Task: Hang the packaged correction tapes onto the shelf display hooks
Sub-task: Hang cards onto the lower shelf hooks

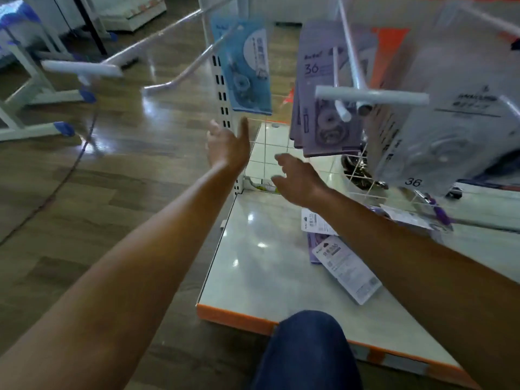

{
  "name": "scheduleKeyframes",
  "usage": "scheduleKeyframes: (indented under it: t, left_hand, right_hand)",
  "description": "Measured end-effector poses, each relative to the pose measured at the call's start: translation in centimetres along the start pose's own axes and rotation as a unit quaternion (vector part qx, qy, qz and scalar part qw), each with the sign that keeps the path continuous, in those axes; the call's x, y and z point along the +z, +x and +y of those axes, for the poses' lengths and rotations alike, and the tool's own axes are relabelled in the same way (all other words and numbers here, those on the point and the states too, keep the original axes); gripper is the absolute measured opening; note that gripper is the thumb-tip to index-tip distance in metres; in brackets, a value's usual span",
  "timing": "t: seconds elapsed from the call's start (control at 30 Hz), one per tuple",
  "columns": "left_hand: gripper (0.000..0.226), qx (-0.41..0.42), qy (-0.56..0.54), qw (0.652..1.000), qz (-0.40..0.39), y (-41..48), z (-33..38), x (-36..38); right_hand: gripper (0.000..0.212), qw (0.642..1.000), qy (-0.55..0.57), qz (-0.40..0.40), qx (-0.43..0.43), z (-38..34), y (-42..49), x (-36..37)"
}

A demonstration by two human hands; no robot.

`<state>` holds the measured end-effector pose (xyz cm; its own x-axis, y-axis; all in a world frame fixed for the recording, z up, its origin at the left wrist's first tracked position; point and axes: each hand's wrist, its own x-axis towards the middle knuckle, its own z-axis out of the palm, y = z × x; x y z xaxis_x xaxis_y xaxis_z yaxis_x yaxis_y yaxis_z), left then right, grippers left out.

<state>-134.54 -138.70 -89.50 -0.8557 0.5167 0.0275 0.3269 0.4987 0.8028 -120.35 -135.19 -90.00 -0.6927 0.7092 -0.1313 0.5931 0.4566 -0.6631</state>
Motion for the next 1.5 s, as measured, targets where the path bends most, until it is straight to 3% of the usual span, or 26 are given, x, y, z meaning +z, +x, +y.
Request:
scheduleKeyframes:
  t: [0.17,0.3,0.4,0.5,0.63,0.73,0.9,1.0,1.1,1.17,1.23,1.37,1.5]
  left_hand:
    - [0.064,0.032,0.148,0.976,-0.155,-7.3,-5.0,7.9]
    - [0.052,0.076,0.268,0.917,-0.284,-11.7,-7.5,12.9]
    - [0.026,0.132,0.306,0.86,-0.386,-14.4,-8.5,15.9]
    - [0.024,0.117,0.276,0.841,-0.451,-16.7,-9.1,17.7]
    - [0.033,0.137,0.267,0.86,-0.413,-18.3,-9.1,18.9]
    - [0.037,0.107,0.258,0.868,-0.411,-19.2,-9.1,19.1]
    - [0.06,0.083,0.147,0.885,-0.434,-20.0,-9.1,18.5]
    - [0.072,0.096,0.072,0.898,-0.423,-20.6,-8.6,17.8]
    - [0.084,0.055,-0.007,0.921,-0.387,-21.2,-7.1,16.5]
    - [0.08,0.015,-0.057,0.944,-0.323,-21.1,-6.3,15.4]
    - [0.063,-0.043,-0.116,0.952,-0.282,-20.8,-5.8,13.8]
    - [0.041,-0.158,-0.186,0.914,-0.324,-20.6,-5.1,10.2]
    - [0.029,-0.188,-0.229,0.881,-0.368,-20.6,-4.9,6.6]
  right_hand:
    - [0.049,0.989,-0.067,-0.044,0.122,9.9,-3.5,2.8]
    - [0.032,0.98,-0.084,-0.052,0.171,16.7,-6.4,4.2]
    - [0.059,0.977,-0.086,-0.063,0.185,20.3,-8.3,4.7]
    - [0.082,0.966,-0.123,-0.088,0.212,23.3,-9.7,5.4]
    - [0.096,0.956,-0.12,-0.11,0.243,25.6,-10.7,6.5]
    - [0.077,0.958,-0.125,-0.041,0.254,25.6,-11.2,7.1]
    - [0.037,0.965,-0.106,-0.054,0.232,24.4,-11.4,7.0]
    - [0.028,0.974,-0.018,0.012,0.224,22.5,-11.1,5.8]
    - [0.022,0.946,0.166,0.081,0.265,20.3,-11.3,4.1]
    - [0.016,0.916,0.258,0.092,0.292,18.9,-11.6,3.4]
    - [0.017,0.886,0.341,0.089,0.301,17.7,-12.1,3.0]
    - [0.029,0.825,0.472,0.087,0.298,15.0,-13.5,2.4]
    - [0.027,0.824,0.496,0.051,0.27,12.0,-15.0,2.0]
